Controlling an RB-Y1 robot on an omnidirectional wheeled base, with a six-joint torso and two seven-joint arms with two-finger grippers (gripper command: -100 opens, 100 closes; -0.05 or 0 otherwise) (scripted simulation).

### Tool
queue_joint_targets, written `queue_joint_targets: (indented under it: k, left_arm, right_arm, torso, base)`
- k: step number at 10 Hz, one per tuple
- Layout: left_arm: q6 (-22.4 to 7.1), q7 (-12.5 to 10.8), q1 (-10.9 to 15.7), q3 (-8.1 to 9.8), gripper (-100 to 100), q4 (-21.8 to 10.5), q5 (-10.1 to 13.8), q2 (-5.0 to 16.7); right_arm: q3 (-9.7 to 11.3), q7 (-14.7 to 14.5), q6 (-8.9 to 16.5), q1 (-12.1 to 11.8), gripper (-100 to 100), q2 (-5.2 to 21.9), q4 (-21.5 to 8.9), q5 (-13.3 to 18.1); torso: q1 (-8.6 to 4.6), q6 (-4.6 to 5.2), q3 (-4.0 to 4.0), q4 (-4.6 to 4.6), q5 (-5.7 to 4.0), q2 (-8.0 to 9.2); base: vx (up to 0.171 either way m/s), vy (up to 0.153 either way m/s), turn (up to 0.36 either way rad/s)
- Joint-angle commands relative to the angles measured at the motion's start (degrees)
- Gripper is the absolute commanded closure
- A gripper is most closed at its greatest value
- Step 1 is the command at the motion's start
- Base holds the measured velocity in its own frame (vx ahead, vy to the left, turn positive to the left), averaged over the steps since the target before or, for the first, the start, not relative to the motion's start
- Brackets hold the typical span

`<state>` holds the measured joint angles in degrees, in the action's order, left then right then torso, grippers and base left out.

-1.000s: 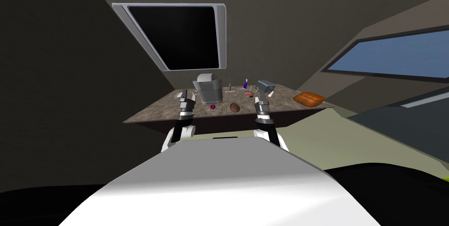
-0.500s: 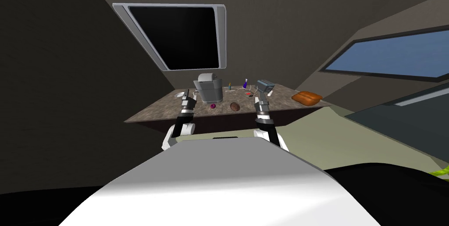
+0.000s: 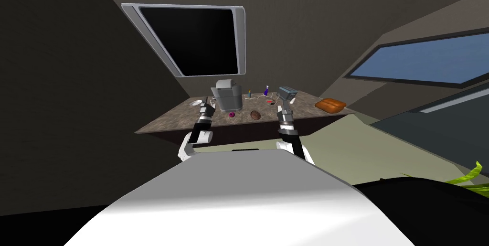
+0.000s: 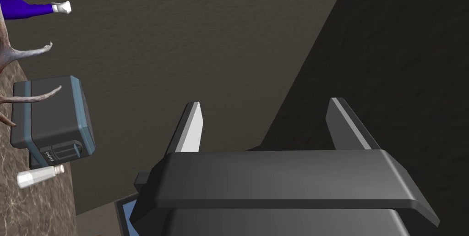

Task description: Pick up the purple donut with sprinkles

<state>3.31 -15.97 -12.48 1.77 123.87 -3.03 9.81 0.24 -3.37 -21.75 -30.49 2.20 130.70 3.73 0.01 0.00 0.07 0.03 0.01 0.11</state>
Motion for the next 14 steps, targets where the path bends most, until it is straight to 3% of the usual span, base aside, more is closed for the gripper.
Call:
queue_joint_targets:
  k: [1,2,3,4,5,7,8,9,10,12,13,14]
  left_arm:
    - [-2.9,-1.0,0.6,0.22,-100,-0.3,0.3,0.2]
    - [-3.3,-1.0,0.6,0.22,-100,-0.3,0.3,0.2]
    - [-5.6,-2.8,2.2,0.55,-100,-1.1,0.7,0.4]
    - [-7.0,-2.8,2.2,0.55,-100,-1.1,0.7,0.4]
    - [-8.7,-4.7,3.7,0.87,-100,-2.0,1.2,0.5]
    - [-10.9,-4.7,3.7,0.87,-100,-2.0,1.2,0.5]
    - [-13.3,-6.7,5.1,1.18,-100,-2.8,1.6,0.5]
    - [-14.6,-6.7,5.1,1.18,-100,-2.8,1.6,0.5]
    - [-16.2,-8.8,6.6,1.49,-100,-3.7,2.1,0.5]
    - [-18.8,-8.8,6.6,1.49,-100,-3.7,2.1,0.5]
    - [-20.9,-10.9,8.0,1.81,-100,-4.7,2.6,0.4]
    - [-22.5,-10.9,8.0,1.81,-100,-4.7,2.6,0.4]
  right_arm:
    - [0.0,0.0,0.0,0.0,0,0.0,0.0,0.0]
    - [0.0,0.0,0.0,0.0,0,0.0,0.0,0.0]
    - [0.0,0.0,0.0,0.0,0,0.0,0.0,0.0]
    - [0.0,0.0,0.0,0.0,0,0.0,0.0,0.0]
    - [0.0,0.0,0.0,0.0,0,0.0,0.0,0.0]
    - [0.0,0.0,0.0,0.0,0,0.0,0.0,0.0]
    - [0.0,0.0,0.0,0.0,0,0.0,0.0,0.0]
    - [0.0,0.0,0.0,0.0,0,0.0,0.0,0.0]
    - [0.0,0.0,0.0,0.0,0,0.0,0.0,0.0]
    - [0.0,0.0,0.0,0.0,0,0.0,0.0,0.0]
    - [0.0,0.0,0.0,0.0,0,0.0,0.0,0.0]
    - [0.0,0.0,0.0,0.0,0,0.0,0.0,0.0]
  torso:
    - [0.00,0.00,0.00,0.00,0.00,0.00]
    - [0.00,-0.01,-0.01,0.00,0.00,-0.01]
    - [0.00,-0.02,-0.03,-0.01,0.00,-0.06]
    - [-0.01,0.00,-0.04,-0.02,0.00,-0.08]
    - [-0.02,-0.02,-0.04,-0.02,0.00,-0.07]
    - [-0.03,-0.02,-0.04,-0.02,-0.01,-0.07]
    - [-0.03,-0.02,-0.05,-0.02,0.00,-0.09]
    - [-0.05,0.00,-0.06,-0.02,-0.01,-0.10]
    - [-0.05,-0.02,-0.06,-0.02,-0.01,-0.10]
    - [-0.06,-0.02,-0.08,-0.03,-0.01,-0.13]
    - [-0.03,-0.03,-0.07,-0.03,-0.01,-0.13]
    - [-0.06,0.00,-0.08,-0.03,-0.01,-0.14]
  base:
    - [-0.028,0.004,-0.025]
    - [-0.010,0.003,0.003]
    - [-0.014,0.000,-0.048]
    - [-0.016,0.000,-0.036]
    - [-0.018,-0.004,-0.074]
    - [-0.011,-0.004,-0.012]
    - [-0.006,-0.009,-0.059]
    - [-0.005,-0.008,-0.051]
    - [-0.003,-0.013,-0.094]
    - [0.000,-0.006,-0.015]
    - [0.001,-0.011,-0.085]
    - [0.001,-0.009,-0.051]
